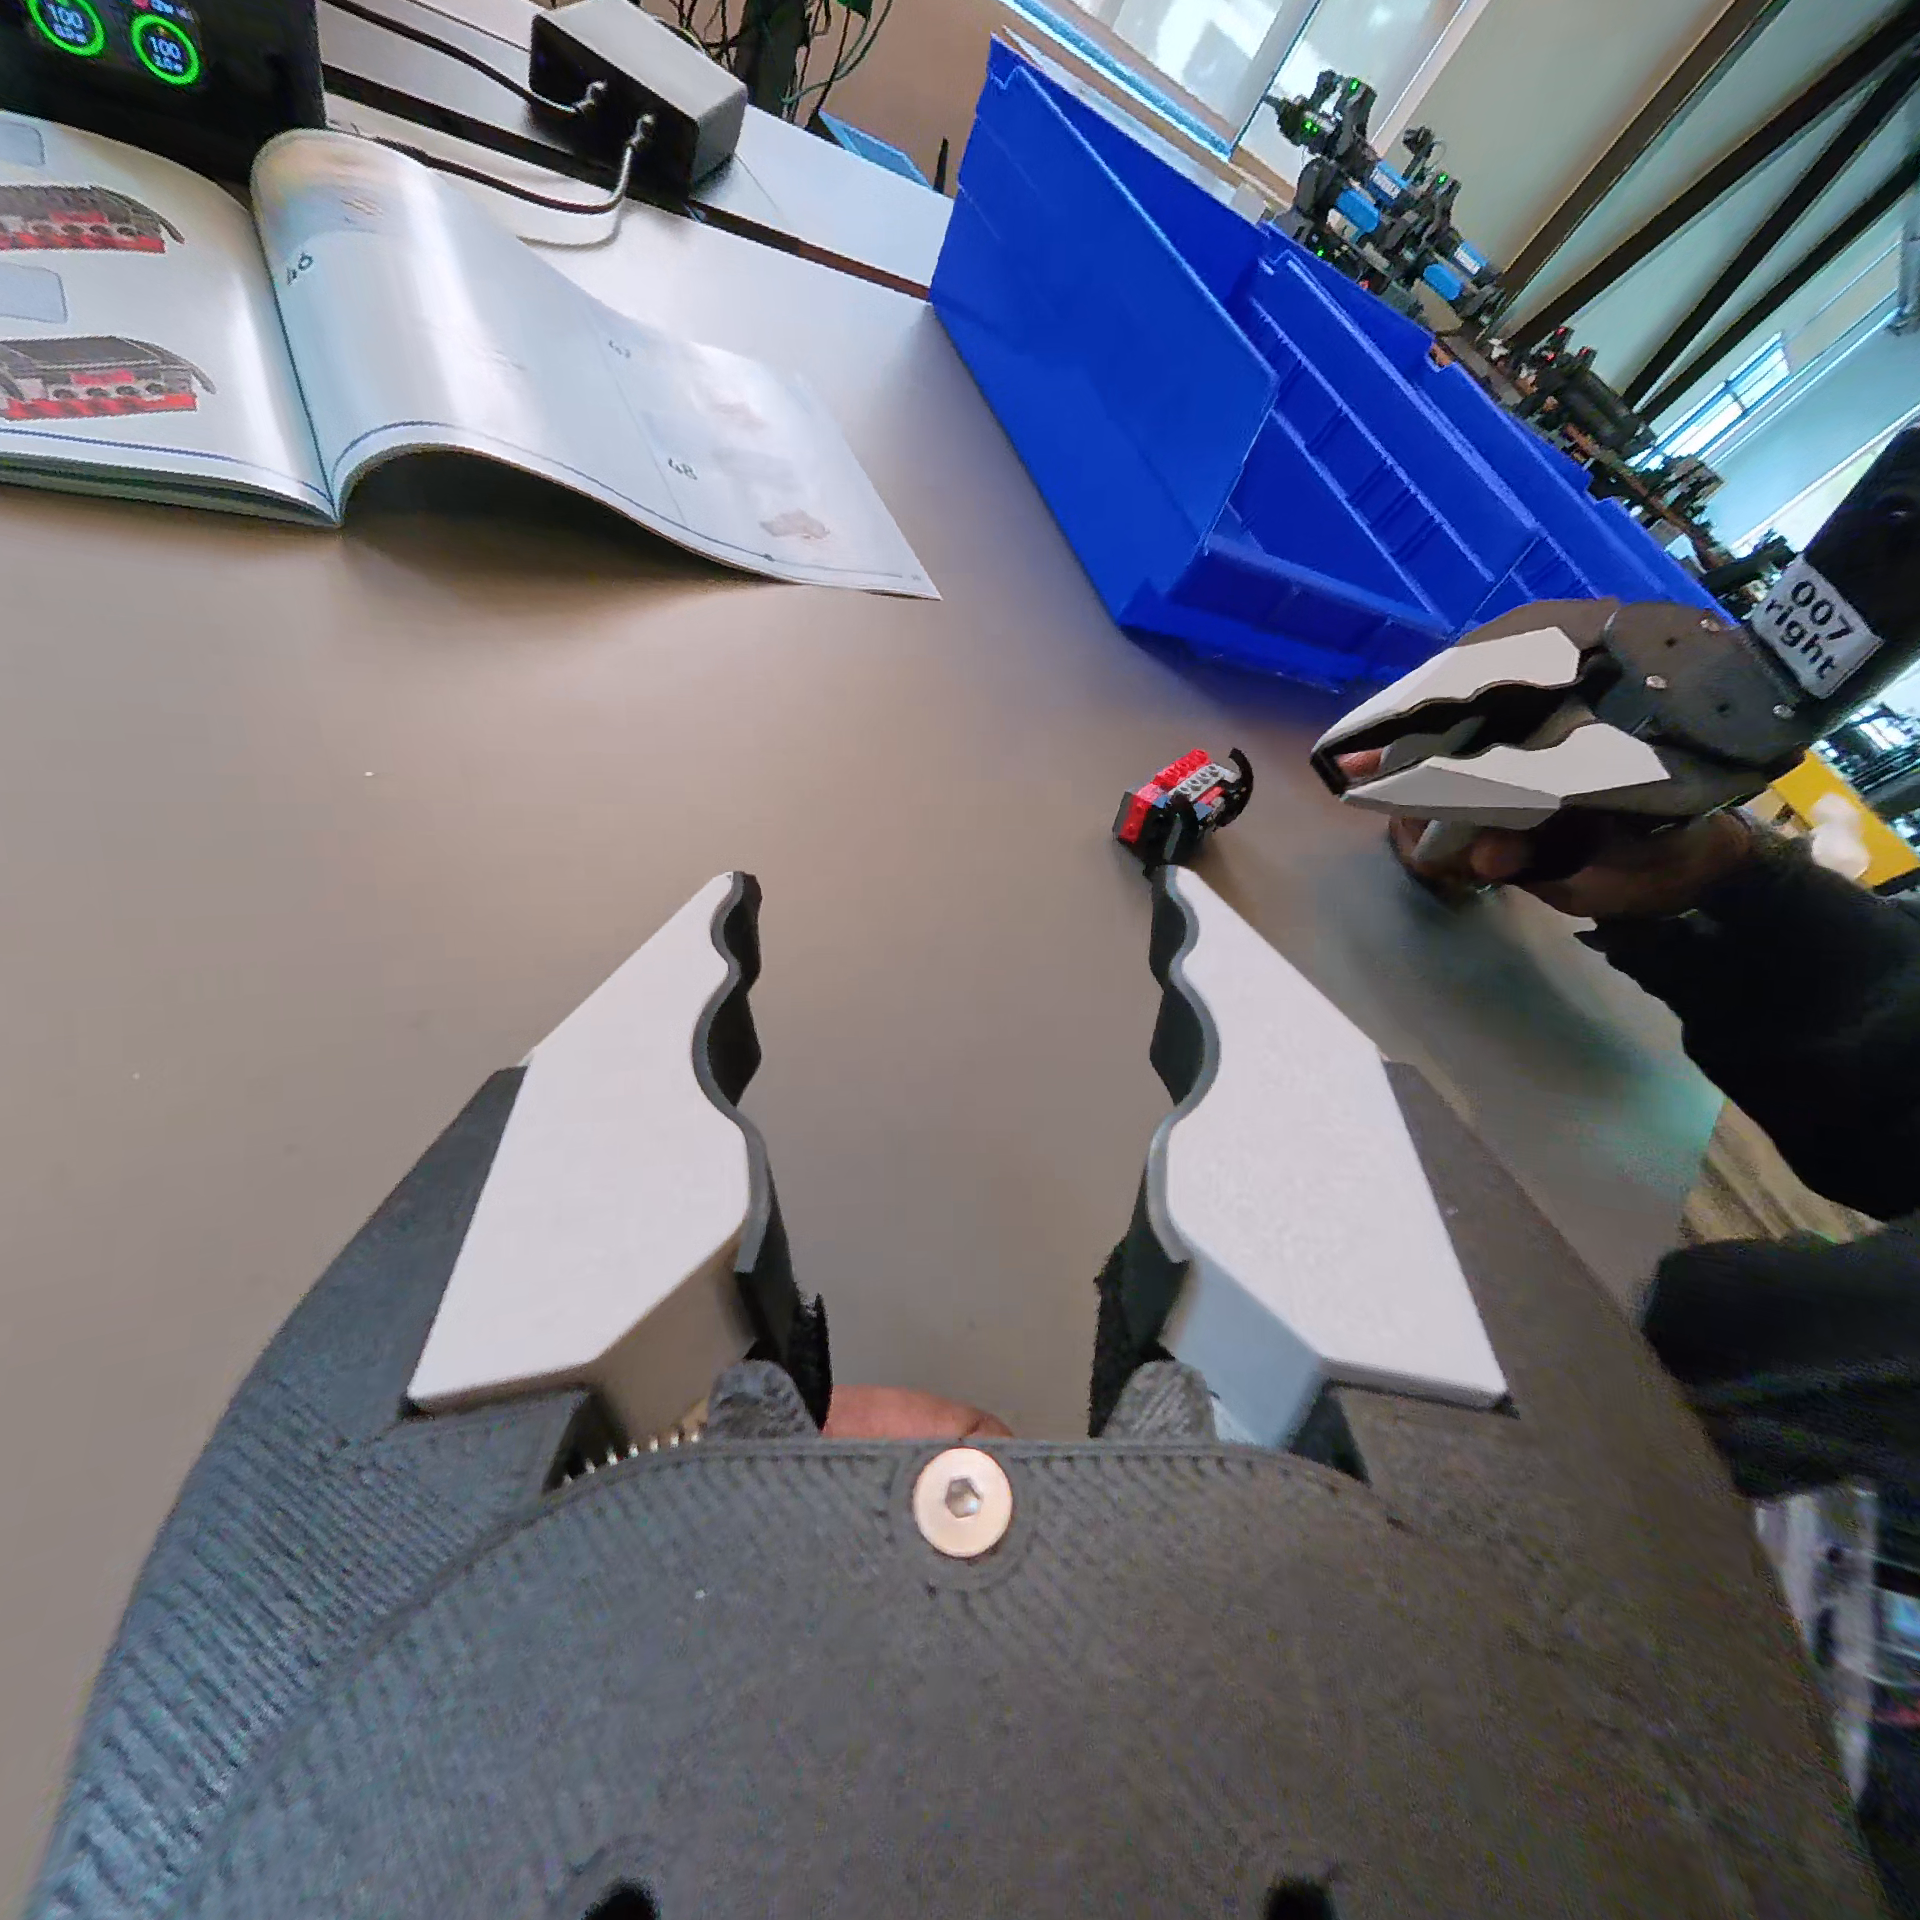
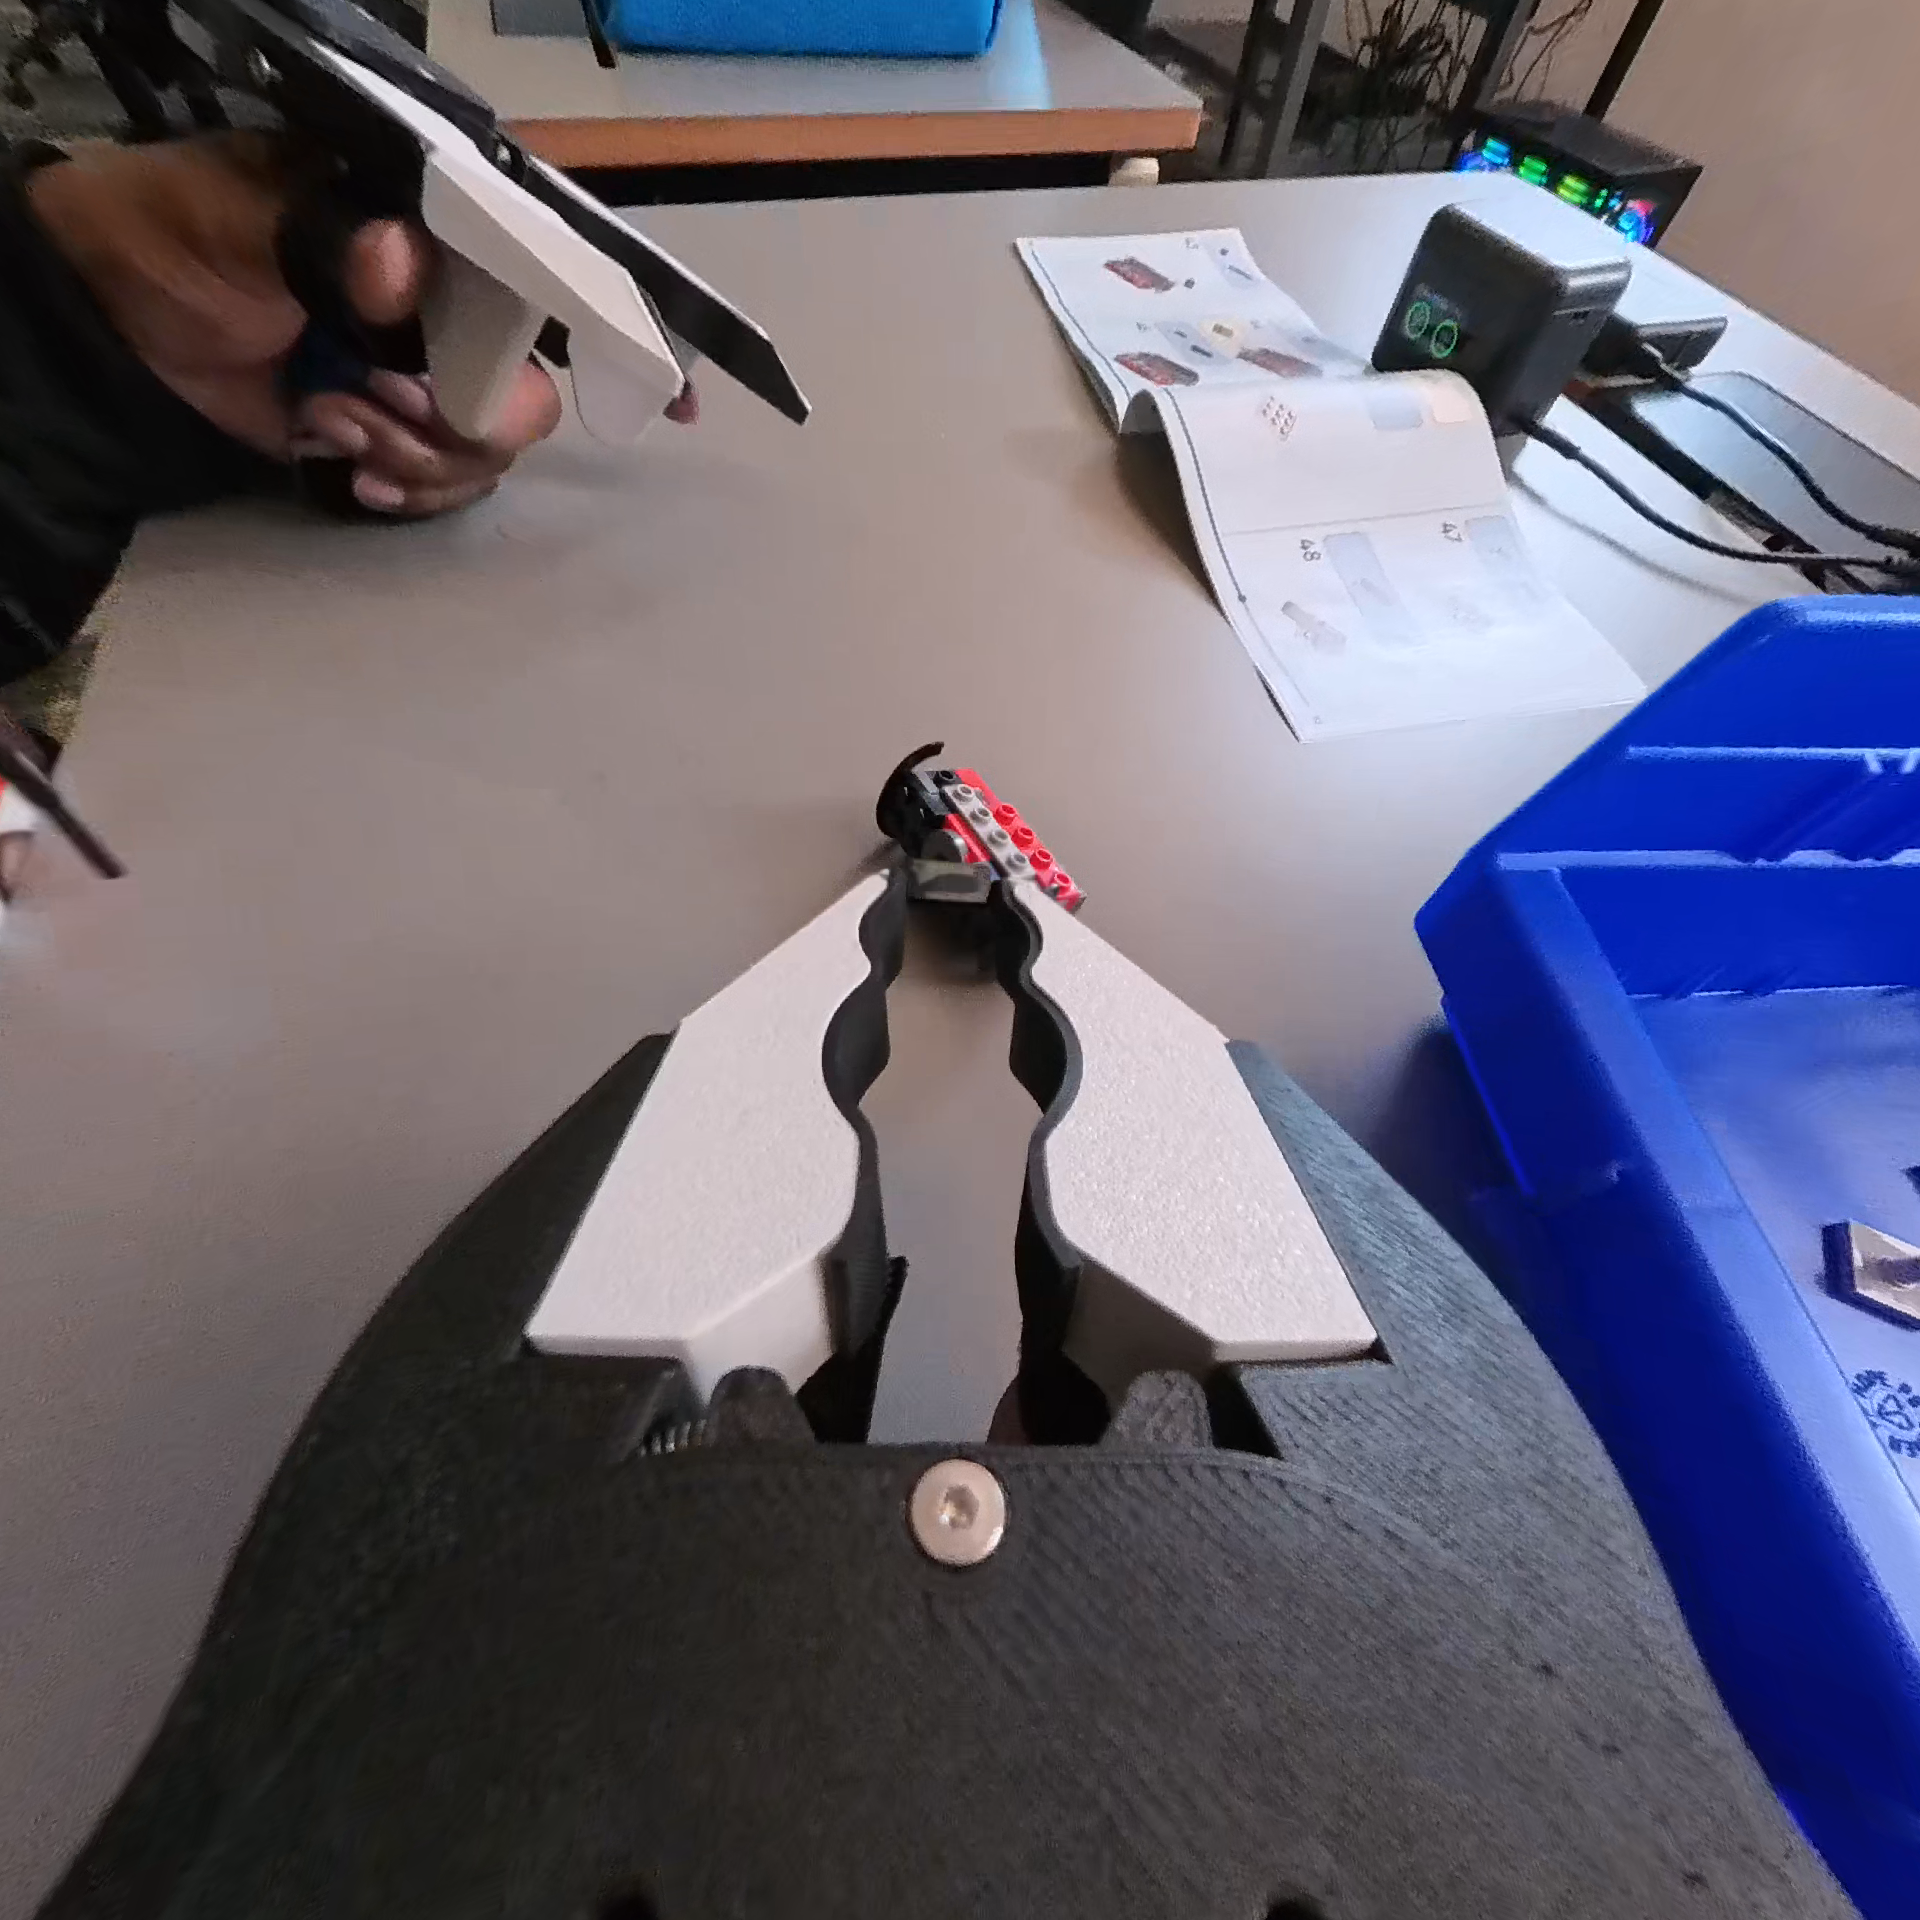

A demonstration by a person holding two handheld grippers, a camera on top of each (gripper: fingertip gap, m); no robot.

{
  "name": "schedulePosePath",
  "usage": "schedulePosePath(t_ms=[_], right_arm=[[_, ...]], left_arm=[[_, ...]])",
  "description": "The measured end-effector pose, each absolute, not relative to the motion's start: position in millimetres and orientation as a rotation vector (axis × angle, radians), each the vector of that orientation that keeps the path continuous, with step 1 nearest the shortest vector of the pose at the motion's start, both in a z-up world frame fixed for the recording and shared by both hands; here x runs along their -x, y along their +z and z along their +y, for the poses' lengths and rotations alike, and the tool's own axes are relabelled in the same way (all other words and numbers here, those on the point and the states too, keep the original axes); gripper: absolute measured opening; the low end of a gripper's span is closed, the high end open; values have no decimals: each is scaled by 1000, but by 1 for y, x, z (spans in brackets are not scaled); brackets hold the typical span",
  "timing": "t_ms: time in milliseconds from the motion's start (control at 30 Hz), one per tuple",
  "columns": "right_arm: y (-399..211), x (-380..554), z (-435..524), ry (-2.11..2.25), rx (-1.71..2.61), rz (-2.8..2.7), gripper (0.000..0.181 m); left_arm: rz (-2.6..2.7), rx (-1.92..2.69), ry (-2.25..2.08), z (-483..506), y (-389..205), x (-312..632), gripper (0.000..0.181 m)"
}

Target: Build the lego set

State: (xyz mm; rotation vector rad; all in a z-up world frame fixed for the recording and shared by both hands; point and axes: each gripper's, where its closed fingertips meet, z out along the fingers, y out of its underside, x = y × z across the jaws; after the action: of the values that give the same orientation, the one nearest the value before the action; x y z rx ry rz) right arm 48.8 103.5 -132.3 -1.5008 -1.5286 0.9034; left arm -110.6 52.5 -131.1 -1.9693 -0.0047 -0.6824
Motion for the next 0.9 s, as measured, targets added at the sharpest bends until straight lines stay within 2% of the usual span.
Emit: schedulePosePath(t_ms=[900], right_arm=[[-138,-49,105,944,1568,-1543,16]], left_arm=[[-43,1966,-681,53,-131,114,75]])
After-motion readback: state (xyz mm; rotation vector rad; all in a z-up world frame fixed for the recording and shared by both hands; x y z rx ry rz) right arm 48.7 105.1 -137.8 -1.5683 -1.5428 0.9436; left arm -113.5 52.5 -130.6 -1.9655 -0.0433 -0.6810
